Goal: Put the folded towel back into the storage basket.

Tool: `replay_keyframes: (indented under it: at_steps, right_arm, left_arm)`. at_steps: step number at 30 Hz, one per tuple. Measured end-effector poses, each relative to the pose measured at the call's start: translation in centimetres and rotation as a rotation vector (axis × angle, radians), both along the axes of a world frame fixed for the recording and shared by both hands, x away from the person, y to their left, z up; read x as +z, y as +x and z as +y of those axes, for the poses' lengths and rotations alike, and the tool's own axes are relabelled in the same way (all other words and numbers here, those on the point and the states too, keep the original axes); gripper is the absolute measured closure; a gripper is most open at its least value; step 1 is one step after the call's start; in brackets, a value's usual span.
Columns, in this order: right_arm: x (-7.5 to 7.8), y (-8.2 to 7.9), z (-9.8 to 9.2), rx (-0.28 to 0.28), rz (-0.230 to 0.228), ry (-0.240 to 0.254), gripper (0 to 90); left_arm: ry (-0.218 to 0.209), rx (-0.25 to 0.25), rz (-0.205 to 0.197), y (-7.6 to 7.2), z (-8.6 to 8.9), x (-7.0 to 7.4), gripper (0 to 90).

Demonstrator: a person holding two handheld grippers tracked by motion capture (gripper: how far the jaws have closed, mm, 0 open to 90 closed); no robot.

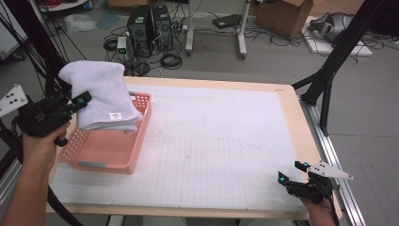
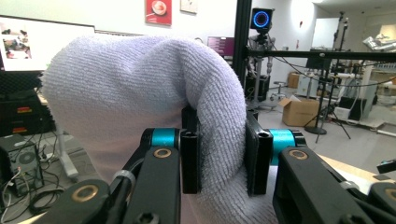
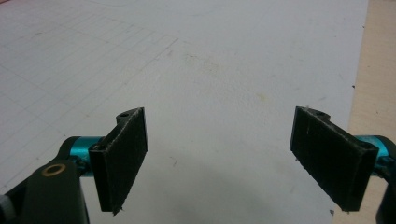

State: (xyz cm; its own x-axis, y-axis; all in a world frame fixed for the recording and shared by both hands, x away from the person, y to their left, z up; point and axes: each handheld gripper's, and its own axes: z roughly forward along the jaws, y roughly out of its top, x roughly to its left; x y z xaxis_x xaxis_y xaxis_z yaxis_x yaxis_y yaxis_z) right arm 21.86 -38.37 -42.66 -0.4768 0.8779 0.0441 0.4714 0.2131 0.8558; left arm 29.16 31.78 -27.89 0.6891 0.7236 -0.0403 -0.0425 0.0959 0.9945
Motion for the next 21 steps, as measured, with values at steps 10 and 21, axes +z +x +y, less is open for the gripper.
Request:
replay_keyframes:
  at_steps: [10,21]
  right_arm:
    - [0.0,0.0,0.0,-0.003,-0.002,-0.002,18.0]
    - [0.0,-0.1,0.0,-0.004,-0.002,-0.004,18.0]
  left_arm:
    - [-0.02,0.032,0.028,0.1,1.8,-1.4,72.5]
    - [-0.014,0.019,0.092,1.2,2.5,-4.5,72.5]
